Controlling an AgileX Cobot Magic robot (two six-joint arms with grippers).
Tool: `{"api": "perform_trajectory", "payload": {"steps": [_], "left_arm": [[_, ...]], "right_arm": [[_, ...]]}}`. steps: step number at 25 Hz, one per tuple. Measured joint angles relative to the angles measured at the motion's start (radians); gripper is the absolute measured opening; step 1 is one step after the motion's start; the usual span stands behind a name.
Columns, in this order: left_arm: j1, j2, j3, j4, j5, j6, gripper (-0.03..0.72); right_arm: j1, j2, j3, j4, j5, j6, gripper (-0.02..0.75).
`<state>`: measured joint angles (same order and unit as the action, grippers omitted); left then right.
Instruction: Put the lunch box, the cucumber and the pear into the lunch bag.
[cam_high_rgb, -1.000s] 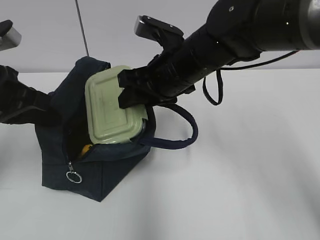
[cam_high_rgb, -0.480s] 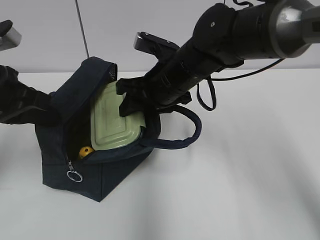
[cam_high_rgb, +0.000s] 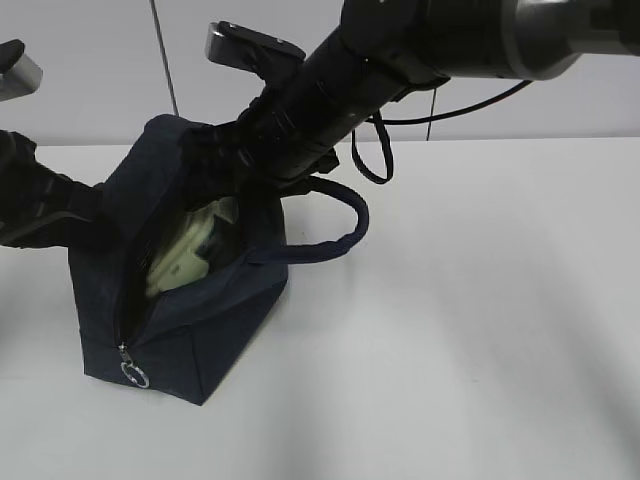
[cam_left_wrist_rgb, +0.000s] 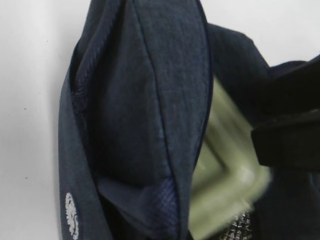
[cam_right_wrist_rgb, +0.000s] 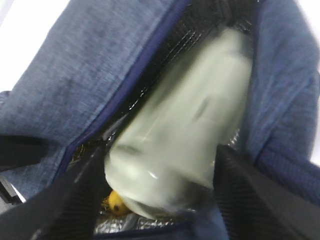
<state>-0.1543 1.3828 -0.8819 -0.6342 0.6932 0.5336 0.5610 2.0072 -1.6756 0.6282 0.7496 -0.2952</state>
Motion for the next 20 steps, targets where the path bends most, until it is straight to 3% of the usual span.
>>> {"api": "perform_trajectory", "payload": {"steps": [5,10,20], "left_arm": [[0.0,0.0,0.0,0.0,0.0,0.0,0.001],[0.0,0.0,0.0,0.0,0.0,0.0,0.001],[0.0,0.0,0.0,0.0,0.0,0.0,0.001]], "right_arm": [[0.0,-0.031,-0.034,-0.057,0.042,0.013,0.547],[0.0,-0.063,-0.058,-0.26,0.101,0.142,0.548],[0.001,-0.016,-0.058,-0.26,0.15,0.166,0.548]]}}
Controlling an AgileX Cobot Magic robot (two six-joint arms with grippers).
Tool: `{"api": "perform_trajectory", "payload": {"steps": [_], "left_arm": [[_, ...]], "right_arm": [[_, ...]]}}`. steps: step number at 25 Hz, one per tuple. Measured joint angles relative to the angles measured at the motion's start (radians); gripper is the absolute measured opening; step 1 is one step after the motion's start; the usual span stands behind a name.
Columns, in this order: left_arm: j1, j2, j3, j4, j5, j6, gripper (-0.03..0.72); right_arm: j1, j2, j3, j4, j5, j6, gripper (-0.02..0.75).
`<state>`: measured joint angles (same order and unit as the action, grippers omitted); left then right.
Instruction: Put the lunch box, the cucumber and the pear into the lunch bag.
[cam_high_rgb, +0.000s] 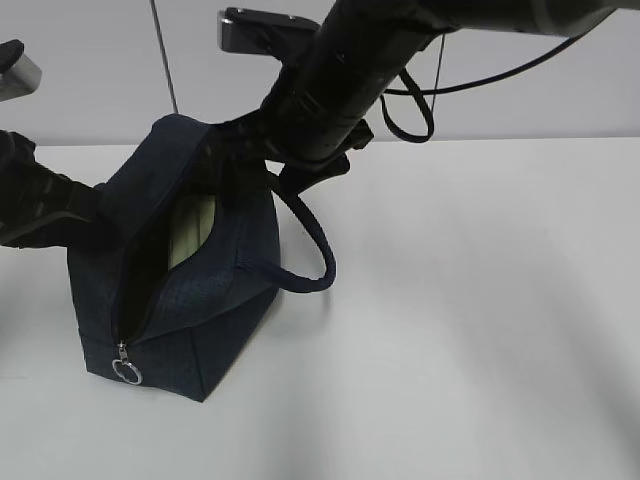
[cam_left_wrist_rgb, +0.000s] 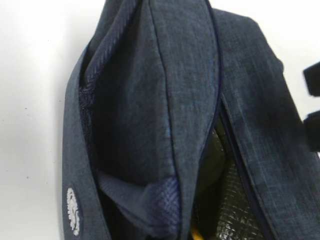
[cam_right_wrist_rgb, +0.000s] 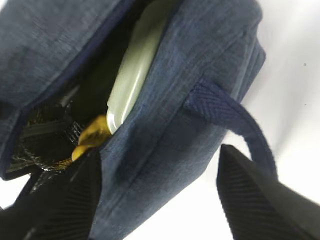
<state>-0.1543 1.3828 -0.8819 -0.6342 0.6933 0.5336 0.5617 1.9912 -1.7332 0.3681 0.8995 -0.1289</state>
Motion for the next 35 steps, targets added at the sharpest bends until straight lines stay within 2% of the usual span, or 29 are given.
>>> {"api": "perform_trajectory", "payload": {"steps": [3,5,6,9,10,12,18,23,30,35], "left_arm": [[0.0,0.0,0.0,0.0,0.0,0.0,0.001],[0.0,0.0,0.0,0.0,0.0,0.0,0.001],[0.0,0.0,0.0,0.0,0.0,0.0,0.001],[0.0,0.0,0.0,0.0,0.0,0.0,0.001],[0.0,0.0,0.0,0.0,0.0,0.0,0.001],[0.0,0.0,0.0,0.0,0.0,0.0,0.001],[0.0,0.041,-0.063,0.006,0.041,0.0,0.001],[-0.005,0.116,-0.136,0.003,0.08,0.0,0.001],[-0.095,0.185,-0.205,0.003,0.079,-0.014,0.001],[-0.123,0.208,-0.22,0.003,0.067,-0.03,0.001]], "right_arm": [[0.0,0.047,0.0,0.026,-0.012,0.002,0.547],[0.0,0.069,0.0,0.033,-0.029,0.0,0.512],[0.0,0.077,0.0,0.035,-0.031,-0.004,0.458],[0.0,0.081,0.0,0.025,-0.038,-0.006,0.153],[0.0,0.081,0.0,0.02,-0.038,-0.006,0.084],[0.0,0.081,0.0,0.004,-0.038,0.014,0.026],[0.004,0.005,0.097,-0.125,-0.107,0.139,0.01],[0.002,-0.11,0.239,-0.153,-0.189,0.171,0.009],[-0.055,-0.196,0.362,-0.158,-0.213,0.188,0.008],[-0.062,-0.26,0.442,-0.158,-0.26,0.19,0.006]]}}
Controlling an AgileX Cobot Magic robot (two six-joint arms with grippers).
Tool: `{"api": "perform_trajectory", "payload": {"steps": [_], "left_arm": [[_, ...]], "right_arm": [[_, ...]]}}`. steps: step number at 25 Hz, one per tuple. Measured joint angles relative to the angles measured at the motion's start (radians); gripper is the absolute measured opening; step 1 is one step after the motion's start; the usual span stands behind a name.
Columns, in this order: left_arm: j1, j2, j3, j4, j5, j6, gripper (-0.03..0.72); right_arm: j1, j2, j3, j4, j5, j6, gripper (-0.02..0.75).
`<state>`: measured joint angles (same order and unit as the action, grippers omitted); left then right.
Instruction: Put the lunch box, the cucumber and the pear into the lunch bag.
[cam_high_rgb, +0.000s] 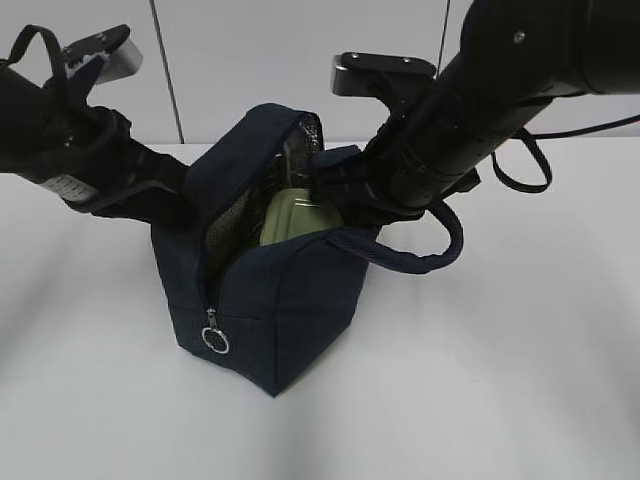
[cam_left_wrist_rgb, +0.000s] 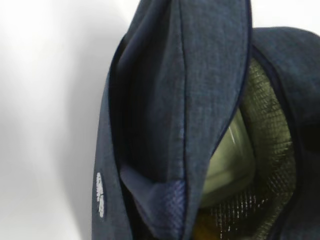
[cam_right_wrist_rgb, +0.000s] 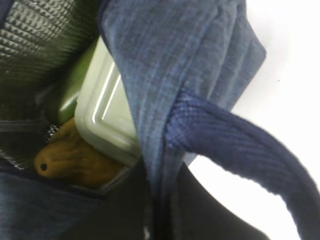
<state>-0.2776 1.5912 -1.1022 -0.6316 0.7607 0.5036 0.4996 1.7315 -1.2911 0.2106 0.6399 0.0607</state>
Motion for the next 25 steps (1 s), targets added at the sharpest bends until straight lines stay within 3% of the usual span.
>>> {"api": "perform_trajectory", "payload": {"steps": [8,11,14,16,19,25], "left_arm": [[-0.003,0.011,-0.002,-0.003,-0.007,-0.004,0.02],[-0.003,0.011,-0.002,-0.003,-0.008,-0.004,0.126],[-0.003,0.002,-0.002,-0.003,-0.008,0.001,0.263],[-0.003,-0.018,-0.002,-0.001,-0.013,0.015,0.305],[-0.003,-0.071,0.001,0.0,-0.044,0.027,0.326],[-0.003,-0.198,0.097,-0.002,-0.165,0.068,0.329]], "right_arm": [[0.0,-0.017,0.019,0.0,-0.006,-0.002,0.023],[0.0,-0.018,0.019,-0.002,-0.02,-0.029,0.163],[0.0,-0.027,0.019,0.003,-0.032,-0.067,0.419],[0.0,-0.043,0.019,0.007,-0.048,-0.09,0.517],[0.0,-0.082,0.019,0.012,-0.066,-0.116,0.563],[0.006,-0.187,0.034,0.026,-0.1,-0.2,0.575]]}}
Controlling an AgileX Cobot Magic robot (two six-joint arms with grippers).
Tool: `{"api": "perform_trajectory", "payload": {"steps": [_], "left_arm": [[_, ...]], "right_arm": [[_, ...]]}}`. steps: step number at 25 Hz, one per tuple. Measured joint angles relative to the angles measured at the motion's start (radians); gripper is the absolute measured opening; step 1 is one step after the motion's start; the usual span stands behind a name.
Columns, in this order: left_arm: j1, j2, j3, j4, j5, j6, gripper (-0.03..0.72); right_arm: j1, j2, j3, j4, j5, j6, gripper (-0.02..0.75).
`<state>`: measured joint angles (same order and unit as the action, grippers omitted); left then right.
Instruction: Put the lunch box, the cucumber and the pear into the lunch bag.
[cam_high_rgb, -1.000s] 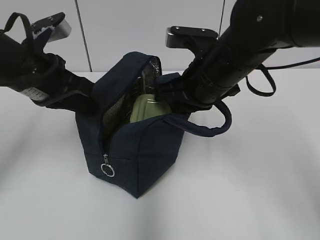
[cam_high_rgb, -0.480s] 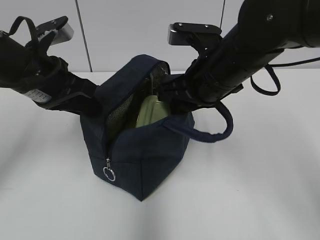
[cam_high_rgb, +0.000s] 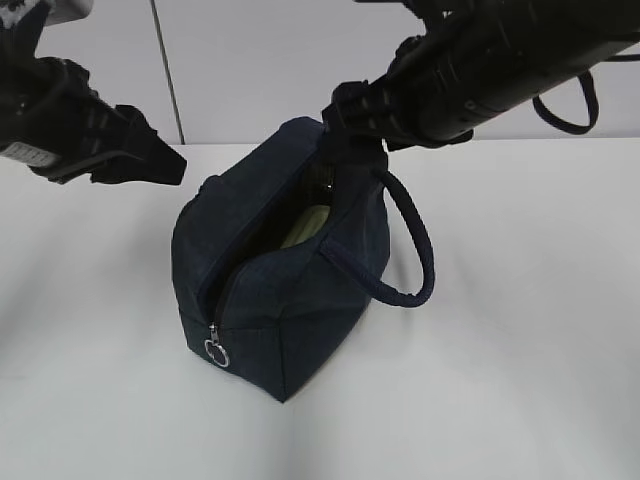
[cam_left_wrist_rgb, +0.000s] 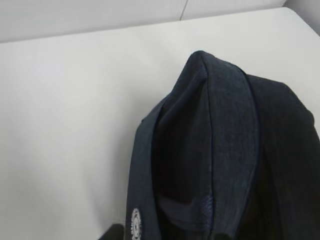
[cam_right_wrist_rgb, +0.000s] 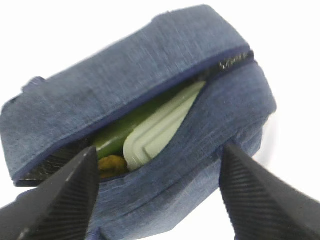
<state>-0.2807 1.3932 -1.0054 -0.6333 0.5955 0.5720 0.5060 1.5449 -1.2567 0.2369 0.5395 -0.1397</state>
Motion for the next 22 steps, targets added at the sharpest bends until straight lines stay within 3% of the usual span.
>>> {"api": "perform_trajectory", "payload": {"steps": [5,11,14,22], "left_arm": [[0.0,-0.132,0.121,-0.002,-0.088,0.032,0.329],[0.0,-0.19,0.147,-0.005,-0.097,0.034,0.329],[0.0,-0.191,0.147,-0.005,-0.08,0.034,0.329],[0.0,-0.191,0.147,-0.005,-0.04,0.034,0.329]], "right_arm": [[0.086,-0.148,0.183,0.008,-0.192,-0.032,0.548],[0.366,-0.25,0.546,0.003,-0.633,-0.069,0.518],[0.468,-0.215,0.66,-0.006,-0.776,-0.072,0.498],[0.492,0.068,0.661,-0.007,-0.958,-0.071,0.404]]}}
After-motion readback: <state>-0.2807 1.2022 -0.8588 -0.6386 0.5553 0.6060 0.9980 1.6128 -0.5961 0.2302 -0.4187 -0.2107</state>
